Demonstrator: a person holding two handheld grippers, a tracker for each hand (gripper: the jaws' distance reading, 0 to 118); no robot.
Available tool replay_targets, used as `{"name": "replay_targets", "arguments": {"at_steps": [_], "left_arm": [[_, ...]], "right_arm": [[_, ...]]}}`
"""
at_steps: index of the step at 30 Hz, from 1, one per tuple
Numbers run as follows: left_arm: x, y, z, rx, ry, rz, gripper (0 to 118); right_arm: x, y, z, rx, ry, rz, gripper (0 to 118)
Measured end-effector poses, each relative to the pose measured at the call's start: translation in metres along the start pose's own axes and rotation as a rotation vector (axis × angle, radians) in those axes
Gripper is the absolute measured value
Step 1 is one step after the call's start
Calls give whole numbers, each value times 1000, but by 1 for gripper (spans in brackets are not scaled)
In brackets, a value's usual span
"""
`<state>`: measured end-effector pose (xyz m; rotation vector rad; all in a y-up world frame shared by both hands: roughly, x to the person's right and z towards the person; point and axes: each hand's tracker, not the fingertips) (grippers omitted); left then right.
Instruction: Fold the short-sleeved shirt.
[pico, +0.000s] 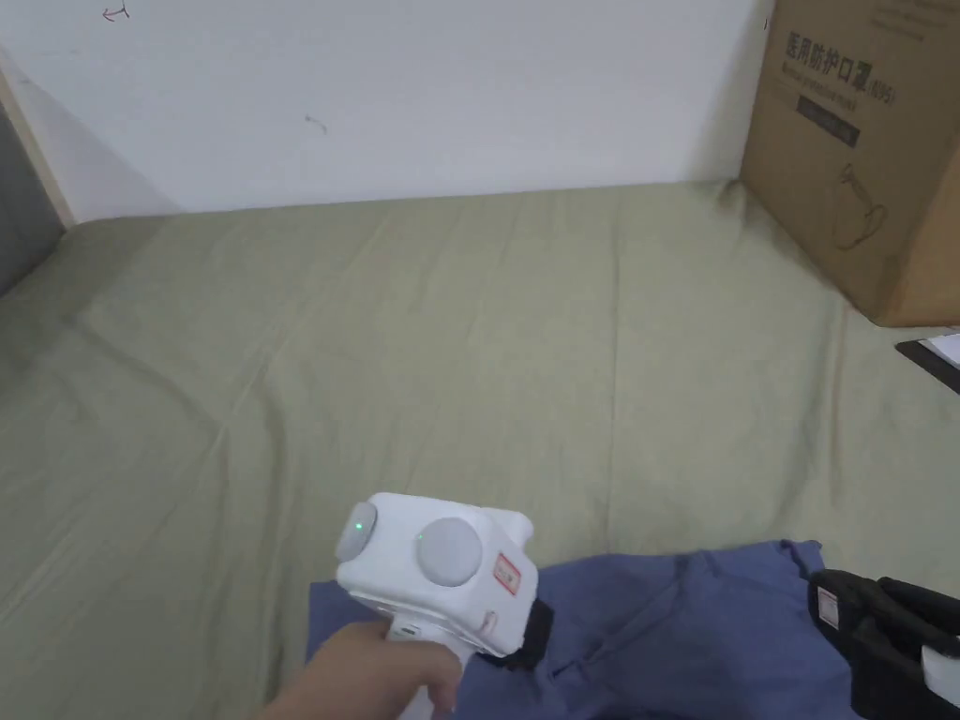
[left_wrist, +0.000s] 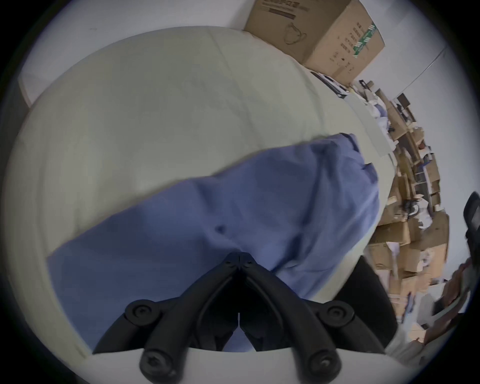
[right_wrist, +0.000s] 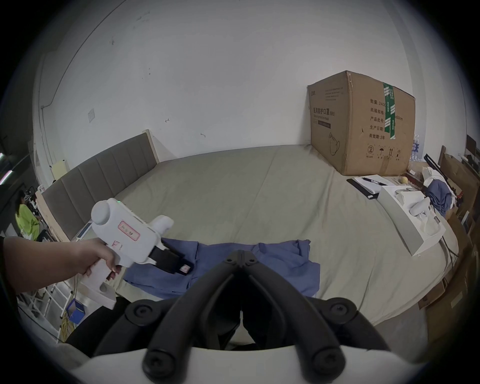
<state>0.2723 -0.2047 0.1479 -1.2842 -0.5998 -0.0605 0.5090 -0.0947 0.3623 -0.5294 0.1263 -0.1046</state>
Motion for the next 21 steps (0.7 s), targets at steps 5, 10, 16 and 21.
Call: {"name": "replay_targets", "arguments": {"at_steps": [5,10,16,21], "left_arm": [[4,-5,31,93,-697,94,0],[-43,-27,100,283,-564,169,0],[-191,-84,136,282,-295,389,0],[-243,-123,112,196,-597,541,83]], "right_arm": [[-2,2,1,5,11,-6,0],[-2,9,2,27,5,4,0],[-7,15,-4,45,5,-12,0],[-18,22,-9,21,84,-91,0]]}}
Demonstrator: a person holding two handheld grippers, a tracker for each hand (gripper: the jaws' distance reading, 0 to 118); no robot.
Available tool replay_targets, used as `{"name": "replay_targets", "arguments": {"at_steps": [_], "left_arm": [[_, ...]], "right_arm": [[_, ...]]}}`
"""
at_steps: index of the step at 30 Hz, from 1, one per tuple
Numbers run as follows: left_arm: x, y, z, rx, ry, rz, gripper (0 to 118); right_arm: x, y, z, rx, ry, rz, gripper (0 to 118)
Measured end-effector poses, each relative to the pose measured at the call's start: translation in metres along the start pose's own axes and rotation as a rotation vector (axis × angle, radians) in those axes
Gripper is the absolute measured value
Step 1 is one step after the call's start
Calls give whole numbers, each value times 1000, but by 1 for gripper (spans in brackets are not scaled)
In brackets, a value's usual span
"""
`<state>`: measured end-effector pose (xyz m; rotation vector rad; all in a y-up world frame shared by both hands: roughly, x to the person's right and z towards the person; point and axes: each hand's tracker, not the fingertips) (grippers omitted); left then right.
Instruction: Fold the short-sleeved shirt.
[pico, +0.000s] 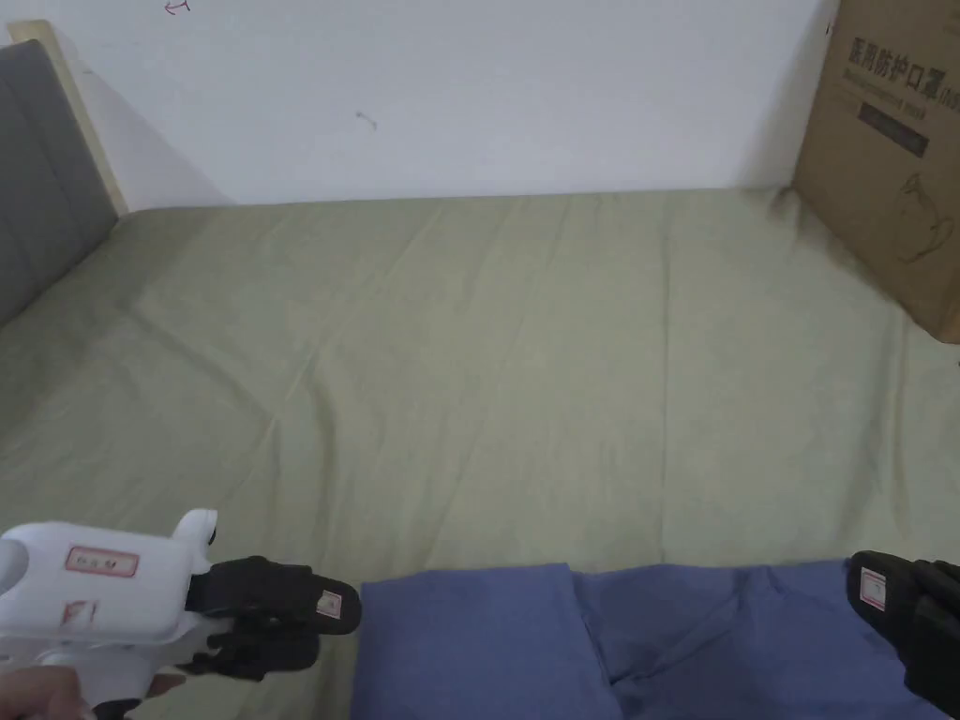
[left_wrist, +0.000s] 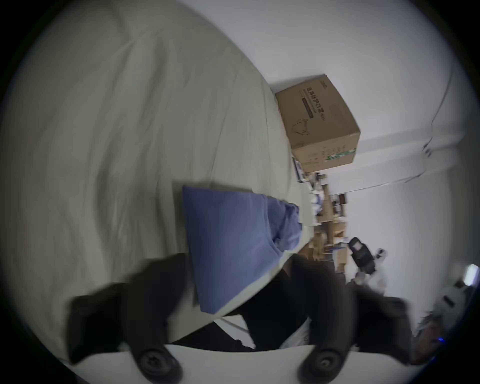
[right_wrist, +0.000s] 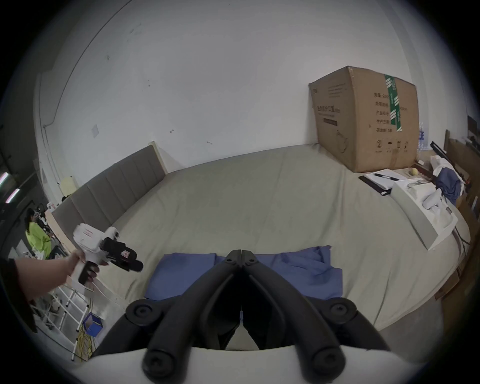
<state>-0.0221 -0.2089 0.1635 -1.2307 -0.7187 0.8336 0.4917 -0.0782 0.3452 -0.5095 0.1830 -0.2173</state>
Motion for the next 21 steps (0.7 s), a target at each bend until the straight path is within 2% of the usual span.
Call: {"name": "replay_targets", "arguments": {"at_steps": [1,2,3,5,8,11,12,16,17,18,19,20,21], "left_arm": [[-9,-1,-4,-17,-31,18,107],[-15,-2,-10,-32,-58,19,117],[-19,-1,-11,-9,-102,11,117],[-29,-3,-26,-20,-87,36,118],[-48,-2,-52,-90,-138,106,118],[-43,-1,-84,-69,-356,173,118],[-54,6,-92,-89,-353,184,118],[-32,3,-119,-92,-275,59,117],[-28,1,-119,-89,-245,42,107],[-25,0,-116,-81,-225,42,78],[-24,-2,-112,-60,-179,35,44],[-22,-1,-107,-31,-105,17,23],[-17,-3,-105,0,58,-41,10]], "right_arm": [[-4,2,-1,0,-12,12,0],[-8,4,-3,-1,-25,29,0],[-10,4,-5,-3,-38,44,0],[-13,6,-8,-10,-38,48,0],[-19,8,-13,-27,-42,50,0],[-22,5,-14,-20,-46,48,0],[-23,4,-15,-20,-45,52,0],[-32,2,-22,-46,-46,79,0],[-33,1,-21,-50,-40,81,0],[-34,1,-21,-52,-34,83,0],[-35,1,-21,-53,-29,86,0],[-36,0,-20,-53,-25,90,0],[-37,0,-20,-52,-22,95,0]]}}
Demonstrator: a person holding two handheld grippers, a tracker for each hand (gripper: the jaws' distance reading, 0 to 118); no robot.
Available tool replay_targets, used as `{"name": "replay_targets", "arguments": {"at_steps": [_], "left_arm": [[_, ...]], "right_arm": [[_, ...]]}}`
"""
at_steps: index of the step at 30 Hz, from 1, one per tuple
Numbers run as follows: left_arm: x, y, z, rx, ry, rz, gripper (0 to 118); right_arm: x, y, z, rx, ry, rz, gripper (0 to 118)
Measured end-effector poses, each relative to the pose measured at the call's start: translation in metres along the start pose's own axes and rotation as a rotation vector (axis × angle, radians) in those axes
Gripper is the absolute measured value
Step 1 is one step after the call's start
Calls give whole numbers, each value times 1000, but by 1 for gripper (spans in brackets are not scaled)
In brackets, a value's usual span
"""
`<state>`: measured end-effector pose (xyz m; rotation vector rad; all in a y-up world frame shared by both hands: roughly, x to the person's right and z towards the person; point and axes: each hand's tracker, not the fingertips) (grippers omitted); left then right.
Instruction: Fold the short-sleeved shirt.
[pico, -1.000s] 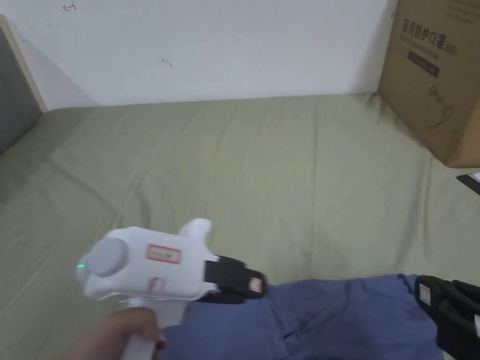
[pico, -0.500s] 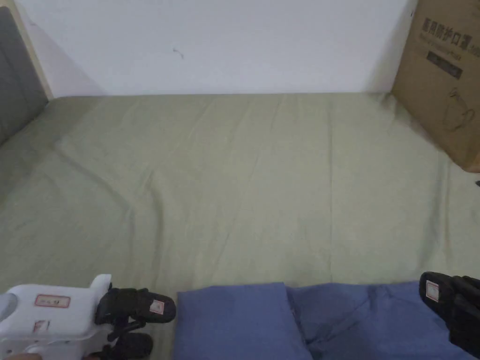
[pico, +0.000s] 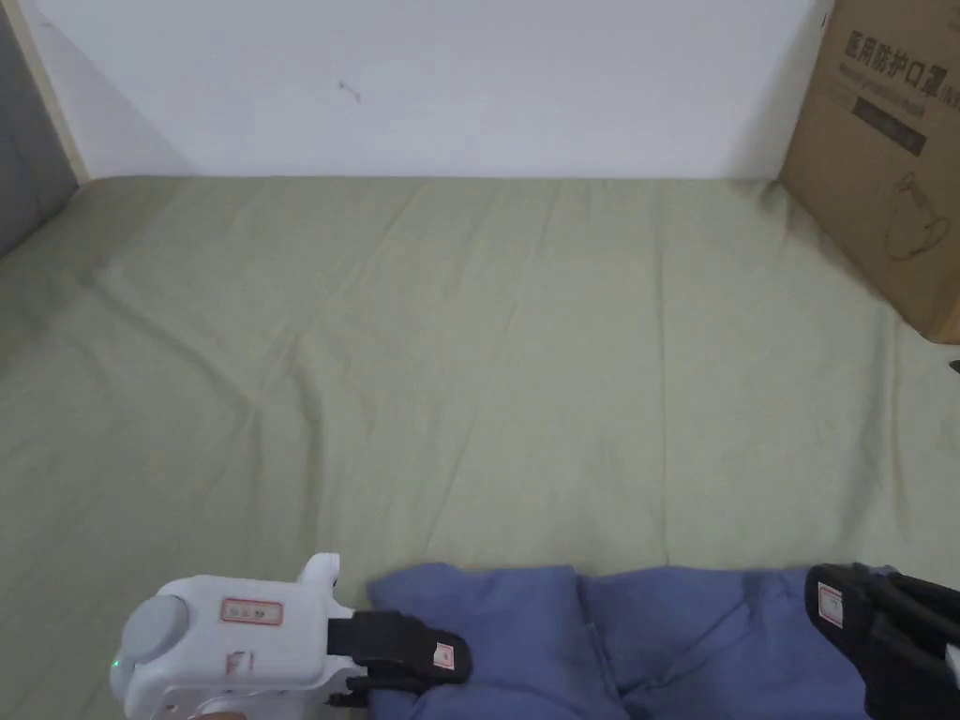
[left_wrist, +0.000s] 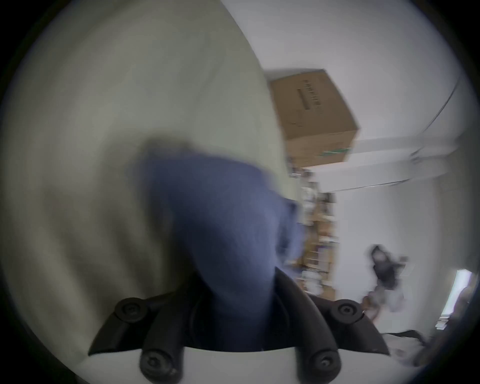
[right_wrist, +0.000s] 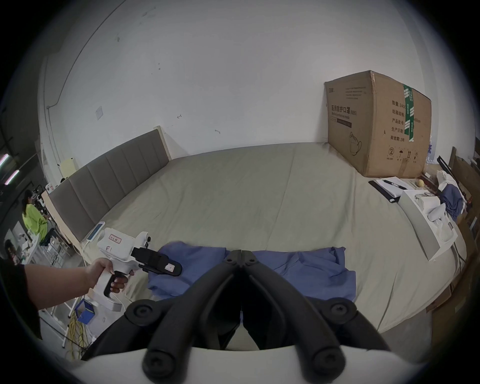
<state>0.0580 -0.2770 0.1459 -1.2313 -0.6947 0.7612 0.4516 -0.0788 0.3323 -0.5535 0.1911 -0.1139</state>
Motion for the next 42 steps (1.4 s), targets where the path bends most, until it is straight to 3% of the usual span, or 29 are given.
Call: {"name": "replay_targets", "arguments": {"at_steps": [1,3,5,8,12,14,16,21,24,25,27,31,32,36,40,42], "left_arm": [[4,-3,5,42,96,-17,11],[14,-5,13,-19,79,-4,11],[34,-8,34,20,138,-96,11],[53,-4,78,39,392,-170,11],[89,-3,109,28,949,-337,11],[109,-5,104,11,1045,-439,11],[132,-6,87,-4,983,-432,11],[183,-6,3,-107,675,-364,11],[197,-6,-65,-195,622,-388,16],[198,-6,-84,-191,611,-410,30],[202,-5,-109,-199,510,-374,88],[211,-1,-106,-169,96,-198,117],[213,1,-99,-138,74,-184,118],[219,5,-54,-34,250,-251,118],[214,-1,-28,7,538,-407,116],[208,-8,-27,22,576,-465,98]], "right_arm": [[-1,0,0,1,3,5,0],[-2,0,0,4,13,9,0],[0,2,3,16,34,5,0],[4,2,6,40,51,2,0],[14,-4,10,57,61,-4,0],[20,-8,12,58,64,-12,0],[27,-13,15,57,63,-19,0],[43,-18,29,62,31,-23,0],[52,-19,39,68,15,-47,0],[56,-19,42,69,11,-52,0],[61,-21,46,66,7,-58,0],[69,-24,46,52,-11,-54,0],[70,-25,45,49,-12,-58,0],[74,-25,38,42,-3,-81,0],[74,-25,33,42,7,-88,0],[73,-24,32,43,11,-86,0]]}}
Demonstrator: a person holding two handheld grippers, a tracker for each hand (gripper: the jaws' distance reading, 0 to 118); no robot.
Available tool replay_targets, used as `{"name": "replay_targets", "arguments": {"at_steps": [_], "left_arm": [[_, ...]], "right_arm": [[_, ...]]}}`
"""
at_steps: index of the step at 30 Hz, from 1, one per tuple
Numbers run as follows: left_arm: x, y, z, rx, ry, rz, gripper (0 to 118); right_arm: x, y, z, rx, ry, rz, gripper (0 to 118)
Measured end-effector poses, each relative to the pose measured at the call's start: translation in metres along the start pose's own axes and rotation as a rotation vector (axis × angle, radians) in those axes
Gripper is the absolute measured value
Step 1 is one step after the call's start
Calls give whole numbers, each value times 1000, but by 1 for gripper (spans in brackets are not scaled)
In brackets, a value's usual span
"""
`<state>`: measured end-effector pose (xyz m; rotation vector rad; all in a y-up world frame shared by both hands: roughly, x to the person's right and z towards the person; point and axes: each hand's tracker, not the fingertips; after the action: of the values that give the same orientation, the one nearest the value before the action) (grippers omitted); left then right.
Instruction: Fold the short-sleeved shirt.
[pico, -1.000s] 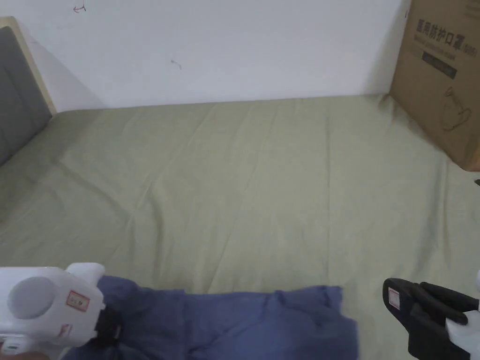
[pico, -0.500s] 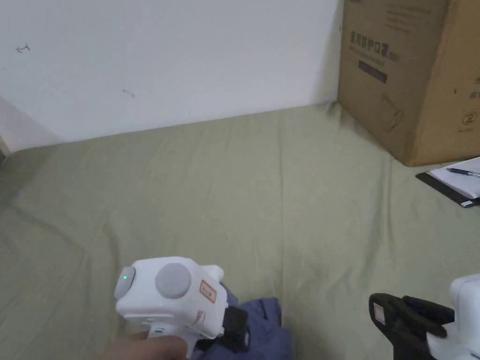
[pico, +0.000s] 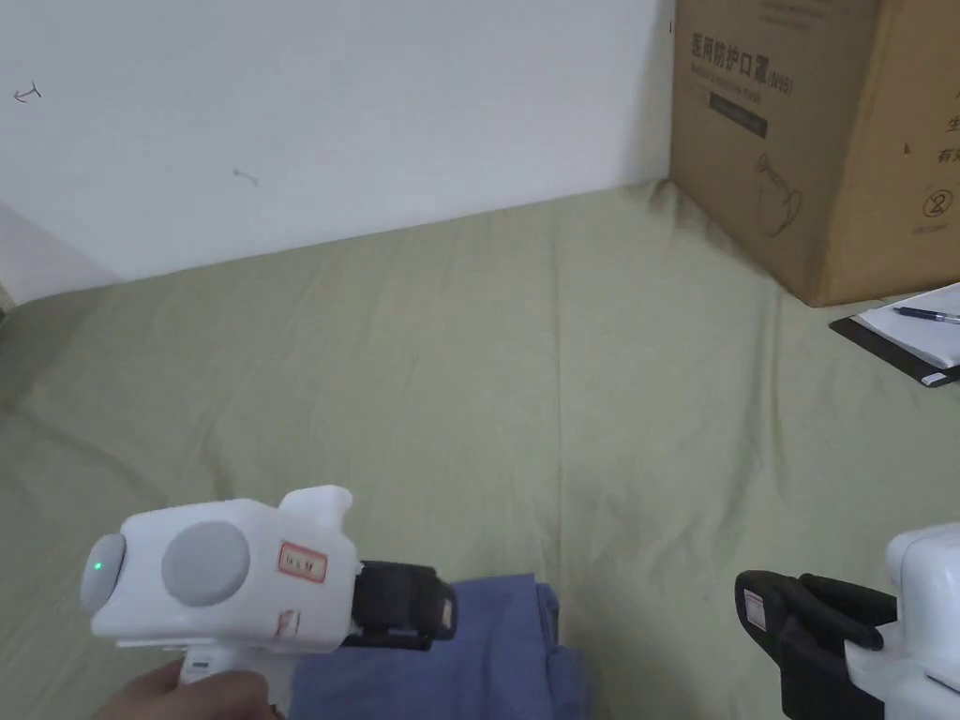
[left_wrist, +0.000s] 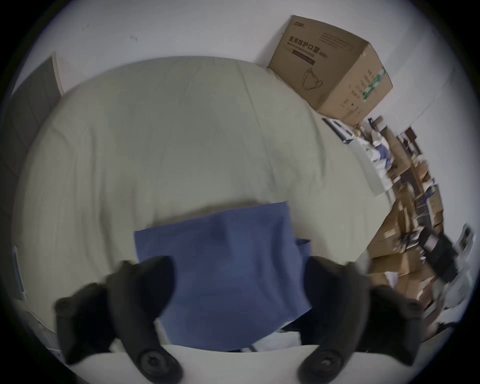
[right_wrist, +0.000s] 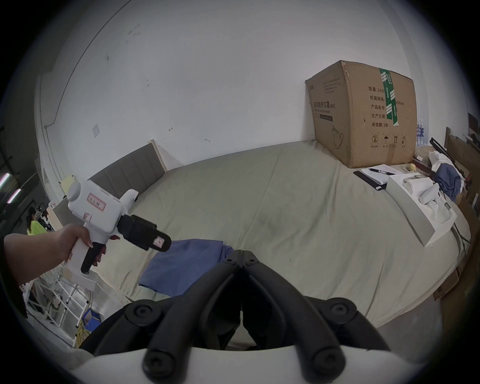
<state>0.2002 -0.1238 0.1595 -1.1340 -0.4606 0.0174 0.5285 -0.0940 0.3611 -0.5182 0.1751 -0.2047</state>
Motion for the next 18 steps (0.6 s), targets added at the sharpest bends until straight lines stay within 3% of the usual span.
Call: {"name": "replay_targets", "arguments": {"at_steps": [1,2,3,7,12,16,18], "left_arm": [[0,-2,-4,-15,7,-12,76],[1,-4,-9,-34,0,-11,29],[4,-6,-17,-52,3,-18,0],[23,-11,-44,-78,-73,-32,0],[66,-10,-87,-110,-38,-155,0],[88,-9,-97,-89,-40,-124,0],[94,-8,-89,-60,-116,-90,0]], "right_arm": [[0,0,0,0,1,2,0],[0,1,-1,-1,2,4,0],[0,1,-1,-3,2,6,0],[0,1,-1,-17,-7,15,0],[3,1,1,-31,-25,18,0],[4,1,2,-38,-40,16,0],[4,2,2,-37,-37,8,0]]}}
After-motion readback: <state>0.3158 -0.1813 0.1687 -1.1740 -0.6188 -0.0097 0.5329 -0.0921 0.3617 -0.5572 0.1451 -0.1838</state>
